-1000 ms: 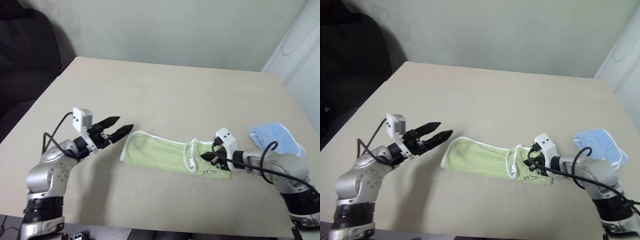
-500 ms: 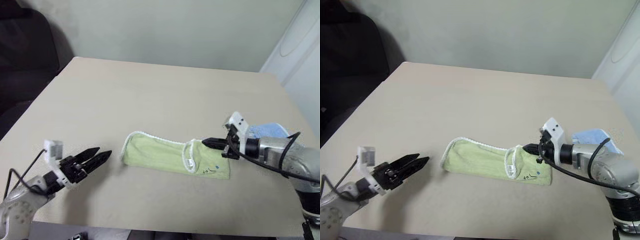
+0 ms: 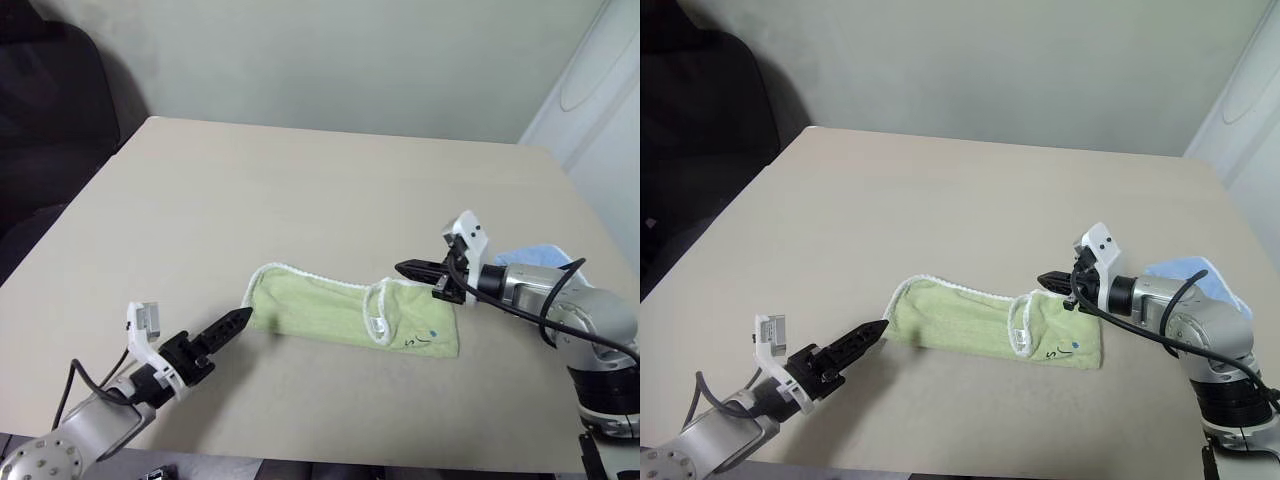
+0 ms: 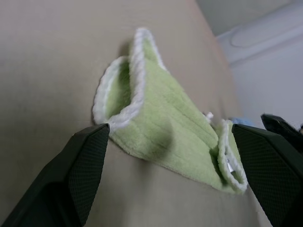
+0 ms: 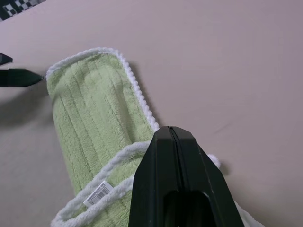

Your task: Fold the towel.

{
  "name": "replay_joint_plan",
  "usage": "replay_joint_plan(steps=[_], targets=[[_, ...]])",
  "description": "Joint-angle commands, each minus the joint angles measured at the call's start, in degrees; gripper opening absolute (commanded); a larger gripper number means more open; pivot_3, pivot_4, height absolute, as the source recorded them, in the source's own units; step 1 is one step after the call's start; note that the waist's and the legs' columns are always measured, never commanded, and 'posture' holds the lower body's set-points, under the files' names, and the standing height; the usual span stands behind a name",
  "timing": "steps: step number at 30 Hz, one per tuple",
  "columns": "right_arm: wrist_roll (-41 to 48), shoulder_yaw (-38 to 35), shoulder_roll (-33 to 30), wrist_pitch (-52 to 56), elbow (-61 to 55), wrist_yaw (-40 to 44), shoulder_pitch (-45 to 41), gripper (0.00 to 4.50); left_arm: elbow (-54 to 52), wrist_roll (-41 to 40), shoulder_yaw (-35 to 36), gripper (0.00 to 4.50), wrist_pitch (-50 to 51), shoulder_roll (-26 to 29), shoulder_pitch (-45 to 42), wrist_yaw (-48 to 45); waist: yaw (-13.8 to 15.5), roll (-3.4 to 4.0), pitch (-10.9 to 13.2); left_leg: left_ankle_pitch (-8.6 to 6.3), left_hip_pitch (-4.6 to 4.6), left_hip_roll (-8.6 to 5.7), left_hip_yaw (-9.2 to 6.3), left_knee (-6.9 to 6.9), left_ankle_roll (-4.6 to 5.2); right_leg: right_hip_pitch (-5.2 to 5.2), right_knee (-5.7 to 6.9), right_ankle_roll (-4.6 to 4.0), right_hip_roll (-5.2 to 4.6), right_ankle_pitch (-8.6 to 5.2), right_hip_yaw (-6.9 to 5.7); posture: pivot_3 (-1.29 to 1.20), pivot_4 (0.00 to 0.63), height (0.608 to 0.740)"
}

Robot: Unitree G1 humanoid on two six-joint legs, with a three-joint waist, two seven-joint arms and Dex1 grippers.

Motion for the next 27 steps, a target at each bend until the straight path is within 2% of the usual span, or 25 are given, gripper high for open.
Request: replay_joint_plan(steps=[1, 6, 12, 16, 22, 25, 27], targets=[[-0.7, -1.1, 0.2, -1.5, -0.4, -0.5, -1.4, 0.01, 1.0, -4.9, -1.0, 4.50, -1.5, 2.0, -0.4, 4.6, 0.0, 0.02, 0.0, -0.01, 0.04, 0.00, 0.00, 0.00, -0.01, 0.03, 0.00, 0.00, 0.00, 0.00, 0.00, 0.00, 0.150, 0.740], [-1.4, -1.7, 1.0, -1.8, -0.3, -1.5, -0.9, 0.01, 2.5, -7.4, -5.8, 4.50, -2.1, 3.3, -3.1, 10.0, 0.1, 0.13, 0.1, -0.06, 0.18, -0.05, 0.00, 0.00, -0.04, 0.14, -0.01, -0.34, 0.02, 0.21, 0.01, 0.00, 0.150, 0.740], [-1.3, -2.6, 1.4, -1.5, -0.8, -3.0, -0.5, 0.01, 4.5, -8.2, -12.3, 4.50, -4.3, 0.9, -9.4, 16.1, 0.4, 0.15, 0.2, -0.03, 0.19, -0.12, -0.01, 0.06, 0.01, 0.24, -0.02, -0.45, 0.03, 0.27, 0.00, 0.00, 0.150, 0.740], [-1.3, -3.0, 1.4, -1.4, -1.3, -3.9, 0.0, 0.01, 6.3, -9.0, -14.0, 4.50, -6.3, -1.3, -12.7, 19.6, 0.7, 0.19, 0.2, 0.02, 0.19, -0.21, 0.02, 0.08, 0.10, 0.31, -0.03, -0.49, -0.02, 0.30, 0.00, 0.00, 0.150, 0.740], [-1.1, -3.7, 1.5, -1.1, -2.1, -5.3, 0.8, 0.01, 5.6, -10.5, -15.4, 4.50, -6.8, -1.7, -11.9, 22.2, 0.7, 0.24, 0.2, 0.03, 0.21, -0.21, 0.02, 0.08, 0.11, 0.37, -0.03, -0.35, 0.01, 0.21, -0.02, 0.00, 0.150, 0.740], [-1.1, -3.8, 1.3, -1.2, -2.2, -5.6, 1.1, 0.00, 5.4, -10.4, -15.1, 3.96, -7.4, -1.6, -11.3, 22.4, 0.7, 0.26, 0.2, 0.02, 0.23, -0.21, 0.05, 0.08, 0.11, 0.37, -0.03, -0.32, 0.13, 0.19, -0.02, 0.00, 0.150, 0.740], [-1.2, -3.8, 1.3, -1.3, -2.1, -5.7, 1.1, 0.00, 5.0, -10.5, -14.6, 3.31, -7.9, -1.6, -10.9, 22.3, 0.6, 0.24, 0.2, 0.00, 0.23, -0.19, 0.06, 0.08, 0.09, 0.37, -0.04, -0.30, 0.16, 0.19, 0.00, 0.00, 0.150, 0.740]])
